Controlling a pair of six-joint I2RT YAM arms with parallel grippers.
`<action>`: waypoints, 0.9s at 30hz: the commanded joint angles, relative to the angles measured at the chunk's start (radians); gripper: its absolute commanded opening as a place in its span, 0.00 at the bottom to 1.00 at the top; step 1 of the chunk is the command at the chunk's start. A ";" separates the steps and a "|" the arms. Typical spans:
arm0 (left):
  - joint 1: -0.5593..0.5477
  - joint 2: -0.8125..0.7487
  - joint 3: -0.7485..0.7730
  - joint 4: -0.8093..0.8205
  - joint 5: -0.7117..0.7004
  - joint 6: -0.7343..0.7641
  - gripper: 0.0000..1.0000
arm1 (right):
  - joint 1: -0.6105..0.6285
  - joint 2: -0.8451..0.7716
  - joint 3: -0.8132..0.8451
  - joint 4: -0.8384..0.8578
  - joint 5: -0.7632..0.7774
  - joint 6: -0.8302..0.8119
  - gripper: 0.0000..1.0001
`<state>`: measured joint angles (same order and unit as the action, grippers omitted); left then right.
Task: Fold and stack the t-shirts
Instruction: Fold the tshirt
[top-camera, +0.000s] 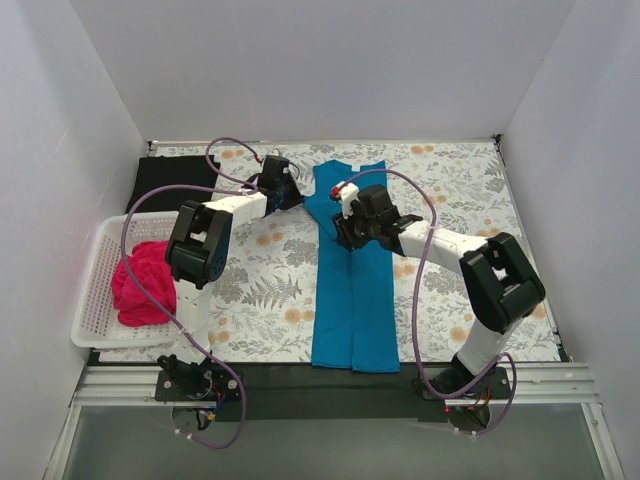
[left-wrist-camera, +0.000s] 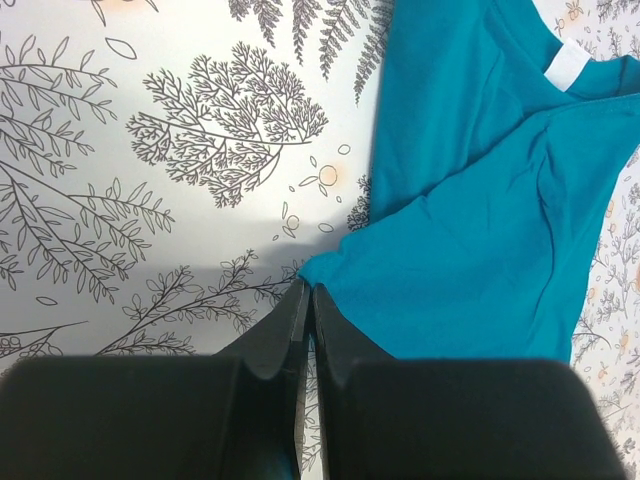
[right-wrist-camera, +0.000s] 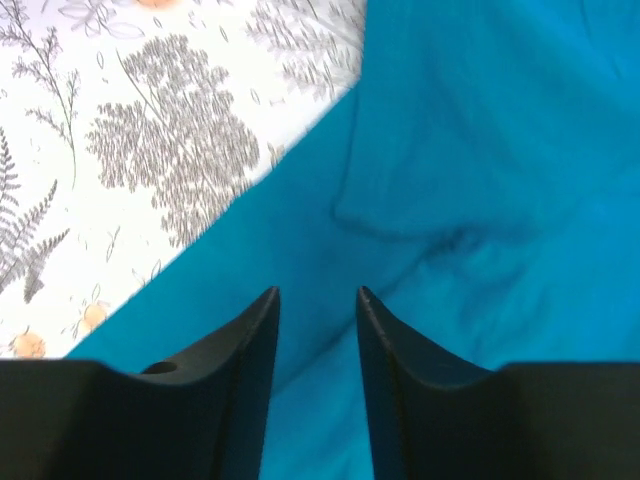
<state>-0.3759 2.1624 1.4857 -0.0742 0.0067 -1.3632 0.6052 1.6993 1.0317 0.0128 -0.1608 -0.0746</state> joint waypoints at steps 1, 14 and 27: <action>-0.001 -0.013 0.024 0.008 -0.034 0.023 0.02 | 0.028 0.071 0.096 0.050 0.044 -0.092 0.40; 0.000 0.005 0.041 0.007 -0.036 0.030 0.02 | 0.039 0.230 0.200 0.046 0.030 -0.139 0.38; 0.000 0.004 0.036 0.007 -0.042 0.036 0.02 | 0.039 0.283 0.197 0.044 0.069 -0.131 0.33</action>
<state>-0.3759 2.1715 1.4899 -0.0746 -0.0082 -1.3445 0.6418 1.9717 1.2137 0.0380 -0.1074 -0.1921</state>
